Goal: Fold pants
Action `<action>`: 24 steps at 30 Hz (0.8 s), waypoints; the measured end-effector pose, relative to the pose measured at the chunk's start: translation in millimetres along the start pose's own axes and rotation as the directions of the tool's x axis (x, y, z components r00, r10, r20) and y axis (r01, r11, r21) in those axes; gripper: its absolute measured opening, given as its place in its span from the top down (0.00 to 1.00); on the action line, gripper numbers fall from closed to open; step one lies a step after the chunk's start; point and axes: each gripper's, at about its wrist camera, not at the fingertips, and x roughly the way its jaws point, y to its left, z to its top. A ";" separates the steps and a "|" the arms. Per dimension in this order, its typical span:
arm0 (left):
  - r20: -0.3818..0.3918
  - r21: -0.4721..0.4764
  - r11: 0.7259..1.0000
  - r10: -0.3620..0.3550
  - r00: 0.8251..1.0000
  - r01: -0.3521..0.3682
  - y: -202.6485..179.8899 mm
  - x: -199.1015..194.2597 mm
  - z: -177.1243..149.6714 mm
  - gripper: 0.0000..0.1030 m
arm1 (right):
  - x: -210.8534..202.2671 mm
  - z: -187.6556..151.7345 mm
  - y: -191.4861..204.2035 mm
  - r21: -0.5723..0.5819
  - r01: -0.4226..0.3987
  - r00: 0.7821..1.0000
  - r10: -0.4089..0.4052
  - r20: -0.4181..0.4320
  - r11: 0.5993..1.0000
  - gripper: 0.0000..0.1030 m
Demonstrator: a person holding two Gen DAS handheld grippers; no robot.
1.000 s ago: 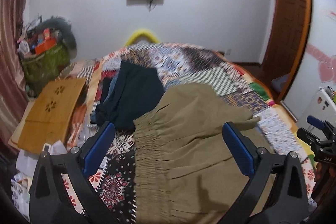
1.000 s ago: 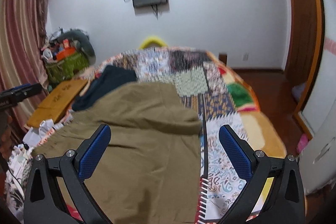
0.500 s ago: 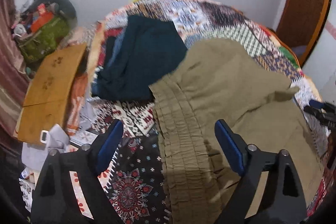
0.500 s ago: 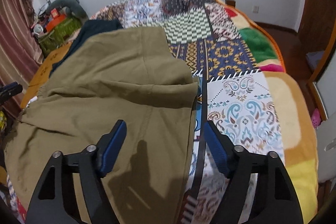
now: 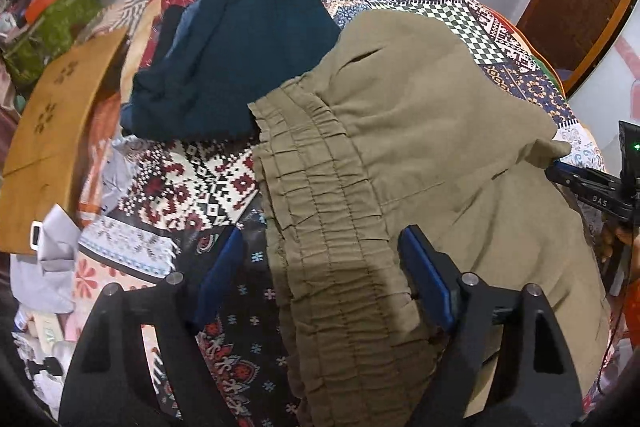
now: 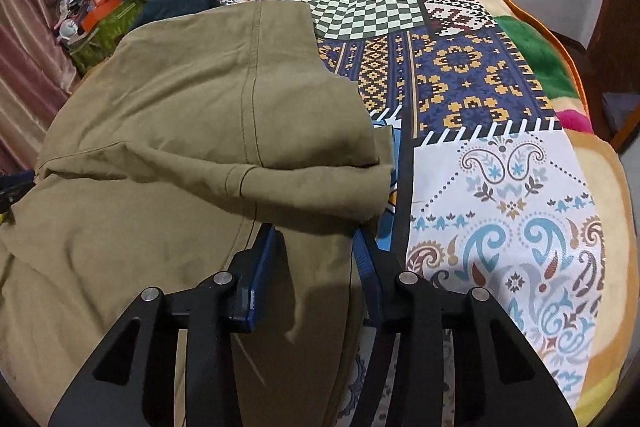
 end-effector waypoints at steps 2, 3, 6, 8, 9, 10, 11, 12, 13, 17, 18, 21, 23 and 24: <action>-0.005 -0.002 1.000 -0.009 1.000 0.009 -0.1 1.3 -0.4 0.20 | 2.7 -0.1 -2.6 0.004 -0.004 1.000 0.004 0.001 1.000 0.66; -0.005 -0.005 1.000 -0.013 1.000 0.013 0.4 1.2 -0.3 0.20 | 4.0 0.1 -3.2 0.006 -0.001 1.000 0.001 0.001 1.000 0.72; -0.006 -0.009 1.000 -0.019 1.000 0.019 1.7 0.1 -0.5 0.20 | 10.5 2.6 -7.1 0.002 0.010 1.000 -0.010 -0.003 1.000 0.92; 0.001 0.007 1.000 -0.005 1.000 0.005 0.6 -1.5 -1.2 0.20 | 8.7 1.9 -5.0 -0.010 0.014 1.000 -0.014 0.004 1.000 0.94; 0.005 0.018 1.000 0.006 1.000 -0.006 -0.4 -2.6 -1.4 0.20 | 7.2 0.9 -3.1 -0.022 0.019 1.000 -0.019 0.006 1.000 0.95; 0.009 0.031 0.999 0.015 1.000 -0.015 -0.9 -4.0 -1.6 0.20 | 6.5 2.3 -2.3 -0.031 0.025 1.000 -0.025 0.007 0.999 0.95; 0.012 0.040 0.999 0.022 1.000 -0.023 -2.0 -5.2 -1.6 0.20 | 3.9 1.1 -1.1 -0.041 0.032 0.999 -0.032 0.010 0.999 0.96; 0.015 0.052 0.998 0.032 0.999 -0.033 -3.3 -7.6 -1.9 0.20 | 0.7 -0.5 -0.6 -0.046 0.035 0.999 -0.035 0.013 0.998 0.96; 0.019 0.060 0.997 0.038 0.999 -0.039 -4.0 -9.9 -2.2 0.20 | -5.5 -3.4 -0.3 -0.052 0.041 0.999 -0.040 0.024 0.998 0.96; 0.031 0.076 0.996 0.044 0.999 -0.046 -2.7 -16.3 -4.7 0.21 | -24.9 -14.1 0.7 -0.064 0.051 0.998 -0.048 0.049 0.997 0.96; 0.031 0.076 0.996 0.044 0.999 -0.046 -2.2 -16.3 -5.7 0.21 | -28.8 -16.9 0.5 -0.064 0.049 0.998 -0.046 0.052 0.997 0.96; 0.037 0.078 0.994 0.068 0.997 -0.070 -2.6 -12.8 -9.2 0.21 | -29.4 -24.2 -0.5 -0.061 0.054 0.997 -0.051 0.058 0.997 0.96; 0.046 0.072 0.993 0.089 0.995 -0.092 -3.6 -9.9 -11.7 0.20 | -22.2 -25.2 -0.5 -0.049 0.058 0.997 -0.056 0.044 0.997 0.96; 0.048 0.062 0.993 0.094 0.994 -0.097 -3.4 -8.6 -12.5 0.20 | -20.9 -25.4 -1.1 -0.044 0.063 0.997 -0.061 0.048 0.997 0.96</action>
